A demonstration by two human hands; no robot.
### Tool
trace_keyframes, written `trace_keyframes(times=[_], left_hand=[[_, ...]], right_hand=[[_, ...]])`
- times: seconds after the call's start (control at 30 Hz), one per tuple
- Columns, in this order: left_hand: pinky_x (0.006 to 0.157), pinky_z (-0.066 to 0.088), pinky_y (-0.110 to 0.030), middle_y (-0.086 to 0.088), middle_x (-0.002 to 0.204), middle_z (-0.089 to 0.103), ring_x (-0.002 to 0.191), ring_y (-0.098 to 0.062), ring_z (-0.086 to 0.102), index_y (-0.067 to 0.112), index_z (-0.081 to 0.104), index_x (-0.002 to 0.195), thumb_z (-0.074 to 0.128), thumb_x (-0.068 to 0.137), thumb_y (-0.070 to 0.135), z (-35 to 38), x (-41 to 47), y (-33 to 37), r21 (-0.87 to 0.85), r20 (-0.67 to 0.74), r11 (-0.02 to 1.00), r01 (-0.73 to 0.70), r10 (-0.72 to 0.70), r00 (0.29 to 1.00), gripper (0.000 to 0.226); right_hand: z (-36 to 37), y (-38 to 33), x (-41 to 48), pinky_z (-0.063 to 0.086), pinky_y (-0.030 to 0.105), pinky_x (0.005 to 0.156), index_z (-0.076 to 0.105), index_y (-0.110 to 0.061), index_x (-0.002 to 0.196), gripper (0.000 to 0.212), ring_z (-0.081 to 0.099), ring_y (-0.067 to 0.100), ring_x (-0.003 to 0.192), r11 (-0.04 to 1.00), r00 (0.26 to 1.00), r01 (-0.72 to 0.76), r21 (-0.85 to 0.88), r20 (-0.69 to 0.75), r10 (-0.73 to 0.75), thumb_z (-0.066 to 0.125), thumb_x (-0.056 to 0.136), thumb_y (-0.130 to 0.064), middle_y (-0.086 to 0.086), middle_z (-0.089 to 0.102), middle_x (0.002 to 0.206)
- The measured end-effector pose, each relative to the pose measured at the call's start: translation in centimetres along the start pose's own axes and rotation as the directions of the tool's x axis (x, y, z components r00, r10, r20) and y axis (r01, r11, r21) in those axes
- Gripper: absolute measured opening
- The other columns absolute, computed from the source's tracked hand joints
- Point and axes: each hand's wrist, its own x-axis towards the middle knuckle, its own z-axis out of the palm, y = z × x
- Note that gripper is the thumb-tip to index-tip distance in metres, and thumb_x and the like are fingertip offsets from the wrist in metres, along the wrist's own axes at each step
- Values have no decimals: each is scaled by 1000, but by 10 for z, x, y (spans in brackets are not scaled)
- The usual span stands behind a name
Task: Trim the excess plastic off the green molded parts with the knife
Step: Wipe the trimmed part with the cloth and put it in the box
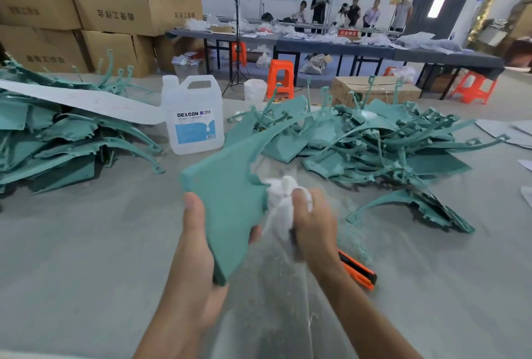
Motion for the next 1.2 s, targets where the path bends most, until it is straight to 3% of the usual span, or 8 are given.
trace_keyframes(times=[0.1,0.27,0.47,0.6,0.7,0.87,1.0,1.2], left_hand=[[97,56,-37,-1,120,73,106,-13,70,22,65,130,42,85,81,-4,6,-5,293,-59,949,-113,136,989,78],[121,28,-33,21,156,35,147,0,27,56,41,139,42,92,52,-12,2,-26,809,359,327,-489,384,851,47],[88,58,-30,11,141,59,119,-5,63,27,56,140,79,72,20,-12,-1,-9,195,11,977,-90,89,996,72],[66,60,-28,-7,116,74,101,-23,74,21,76,112,70,74,19,-6,-11,-10,-20,113,986,166,-162,980,38],[70,60,-30,-2,117,74,105,-20,72,31,77,110,69,75,23,-7,-14,-15,47,121,990,129,-134,984,37],[103,51,-38,-2,127,70,121,-16,64,21,70,124,48,88,48,19,-13,-25,238,191,965,111,-158,969,50],[82,54,-12,31,99,72,100,6,68,27,60,114,45,107,23,11,-15,-36,101,181,979,178,-194,964,17],[76,60,-34,-9,122,72,110,-27,70,25,74,117,76,82,27,11,-24,-40,-61,164,974,216,-204,965,35]], right_hand=[[-9,-17,-3,43,39,63,51,-20,75,38,53,21,68,985,1000,2,173,0,-2,52,99,-49,-9,55,67],[-17,-53,-32,54,58,94,67,-27,107,51,69,35,104,881,909,-110,460,405,-99,65,80,-70,15,71,111],[-47,-28,-29,59,44,88,73,-8,116,35,71,35,106,754,886,-194,628,442,-140,60,97,-34,20,73,116],[-42,-16,-13,60,51,65,74,-2,96,73,71,40,76,978,983,11,206,178,-49,45,89,-69,23,73,85],[-55,-30,18,54,45,59,65,-9,118,65,68,32,73,919,993,72,387,-119,-28,41,90,-63,14,72,91],[-8,-33,-49,47,32,61,57,-25,97,41,59,13,68,914,933,287,288,133,-335,41,93,-63,-9,61,79],[-5,-25,-59,45,38,66,50,-31,99,16,55,15,80,750,756,654,-95,113,-645,38,106,-39,-8,59,89],[-24,-42,18,30,33,69,47,-24,97,21,47,16,79,906,923,339,-254,-97,-373,37,107,-40,-4,50,93]])
